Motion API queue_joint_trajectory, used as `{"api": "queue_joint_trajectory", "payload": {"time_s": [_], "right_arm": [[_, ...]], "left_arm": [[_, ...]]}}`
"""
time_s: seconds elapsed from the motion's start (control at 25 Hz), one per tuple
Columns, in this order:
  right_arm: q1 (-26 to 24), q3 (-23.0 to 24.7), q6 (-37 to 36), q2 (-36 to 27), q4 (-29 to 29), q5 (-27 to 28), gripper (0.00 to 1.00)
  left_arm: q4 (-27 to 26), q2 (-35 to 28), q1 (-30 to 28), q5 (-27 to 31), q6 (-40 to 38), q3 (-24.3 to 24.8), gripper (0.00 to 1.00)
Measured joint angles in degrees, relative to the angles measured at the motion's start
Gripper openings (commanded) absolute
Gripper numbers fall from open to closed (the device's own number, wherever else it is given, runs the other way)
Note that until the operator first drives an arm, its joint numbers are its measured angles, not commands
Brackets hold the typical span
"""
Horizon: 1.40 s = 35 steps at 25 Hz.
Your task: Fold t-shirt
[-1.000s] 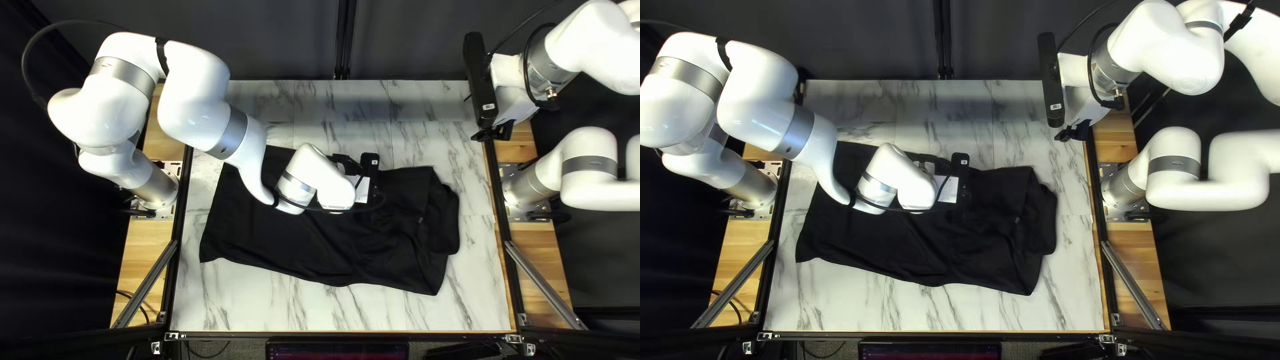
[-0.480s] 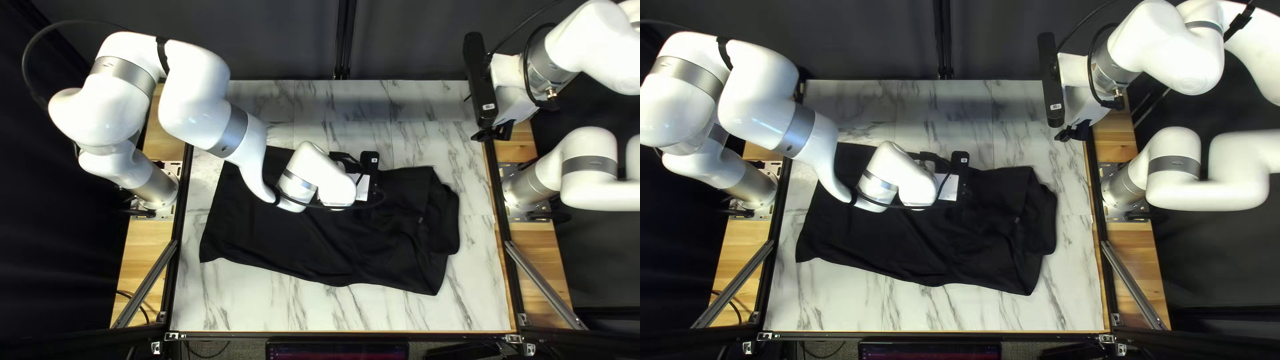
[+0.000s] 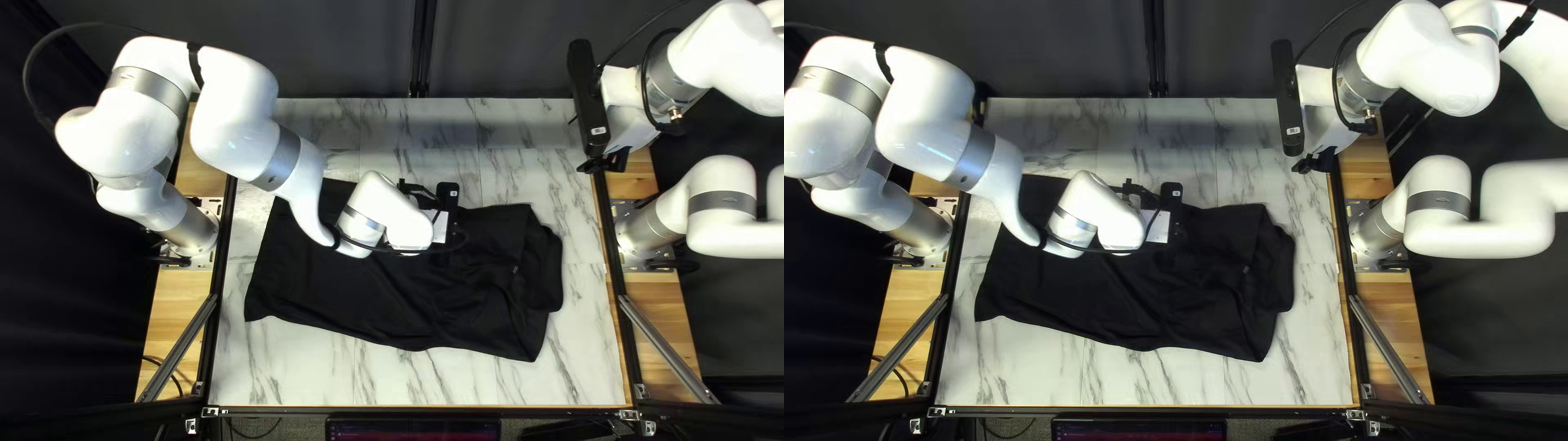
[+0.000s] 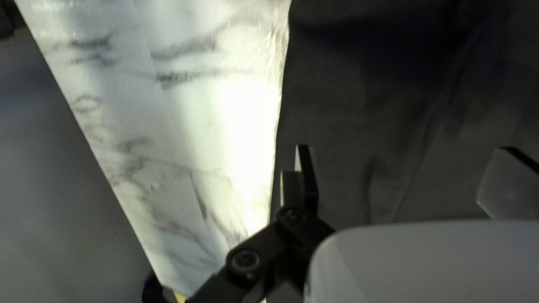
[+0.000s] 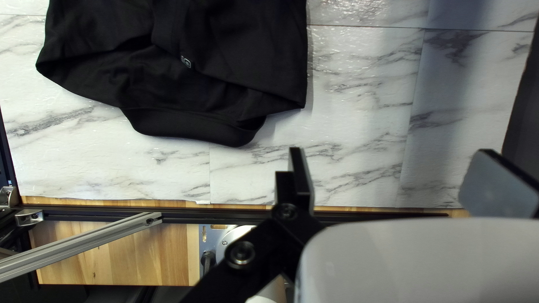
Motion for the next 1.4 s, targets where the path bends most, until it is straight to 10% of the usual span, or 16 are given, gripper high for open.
{"api": "queue_joint_trajectory", "payload": {"time_s": [0.48,1.4], "right_arm": [[0.0,0.0,0.0,0.0,0.0,0.0,1.0],[0.0,0.0,0.0,0.0,0.0,0.0,1.0]], "left_arm": [[-0.4,-14.8,0.5,-0.2,-7.6,21.7,1.0],[-1.0,-20.1,2.5,-3.0,-14.8,34.0,1.0]]}}
